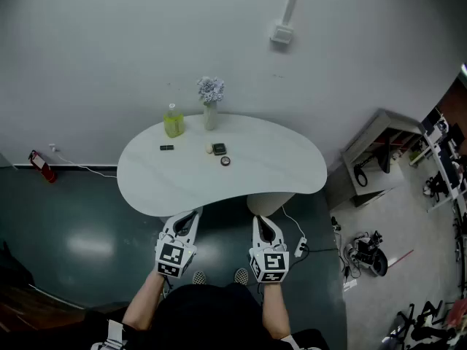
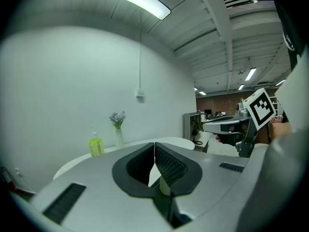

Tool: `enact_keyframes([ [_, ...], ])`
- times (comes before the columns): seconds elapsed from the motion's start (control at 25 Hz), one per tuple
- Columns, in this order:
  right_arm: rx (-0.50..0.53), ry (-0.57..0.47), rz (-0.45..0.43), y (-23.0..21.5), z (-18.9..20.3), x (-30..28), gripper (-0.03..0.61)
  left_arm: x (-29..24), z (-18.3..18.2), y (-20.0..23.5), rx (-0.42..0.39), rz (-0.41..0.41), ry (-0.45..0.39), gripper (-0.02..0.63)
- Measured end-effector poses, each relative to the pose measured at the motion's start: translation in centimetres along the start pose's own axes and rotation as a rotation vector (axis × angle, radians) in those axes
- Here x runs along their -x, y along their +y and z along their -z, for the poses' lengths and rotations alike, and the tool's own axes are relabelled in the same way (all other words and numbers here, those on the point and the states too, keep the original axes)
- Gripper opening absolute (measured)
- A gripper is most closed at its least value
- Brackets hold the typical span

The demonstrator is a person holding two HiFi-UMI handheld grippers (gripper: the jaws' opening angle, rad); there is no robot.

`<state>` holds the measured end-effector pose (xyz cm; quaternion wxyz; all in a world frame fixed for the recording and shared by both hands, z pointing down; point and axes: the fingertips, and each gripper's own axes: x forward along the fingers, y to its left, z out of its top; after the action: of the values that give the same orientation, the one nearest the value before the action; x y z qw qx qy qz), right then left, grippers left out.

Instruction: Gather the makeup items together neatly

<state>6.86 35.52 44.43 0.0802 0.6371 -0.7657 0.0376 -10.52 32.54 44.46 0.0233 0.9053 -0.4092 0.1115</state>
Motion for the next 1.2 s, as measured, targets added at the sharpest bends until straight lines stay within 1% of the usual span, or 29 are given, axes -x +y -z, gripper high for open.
enact_keyframes([
  [0.16, -0.003, -0.001, 0.007, 0.0, -0.2, -0.4, 0.031, -0.1, 0.0, 0.2, 0.002, 0.006, -0.002, 0.02],
  [0.4, -0.055, -0.003, 0.016, 0.5, -0.5, -0.9, 0.032, -0.2, 0.0, 1.2, 0.003, 0.02, -0.001, 0.02],
  [0.64, -0.042, 0.044, 0.015, 1.4, 0.9, -1.2, 0.032, -0.6, 0.1, 1.8, 0.005, 0.027, 0.0, 0.02],
  [0.76, -0.031, 0.055, 0.01, 1.6, 0.8, -2.1, 0.032, -1.0, 0.0, 2.2, 0.012, 0.03, -0.005, 0.02],
  [0.96, 0.0, 0.064, -0.003, 1.2, 0.3, -4.5, 0.032, -3.3, -0.2, 3.2, 0.023, 0.029, -0.009, 0.02],
  [1.08, 0.018, 0.072, -0.015, 0.1, 0.2, -6.2, 0.032, -5.4, -0.9, 3.5, 0.022, 0.028, -0.016, 0.02],
  [1.2, 0.017, 0.077, -0.036, -1.5, 0.2, -8.9, 0.032, -8.0, -1.5, 4.3, 0.022, 0.011, -0.023, 0.02],
])
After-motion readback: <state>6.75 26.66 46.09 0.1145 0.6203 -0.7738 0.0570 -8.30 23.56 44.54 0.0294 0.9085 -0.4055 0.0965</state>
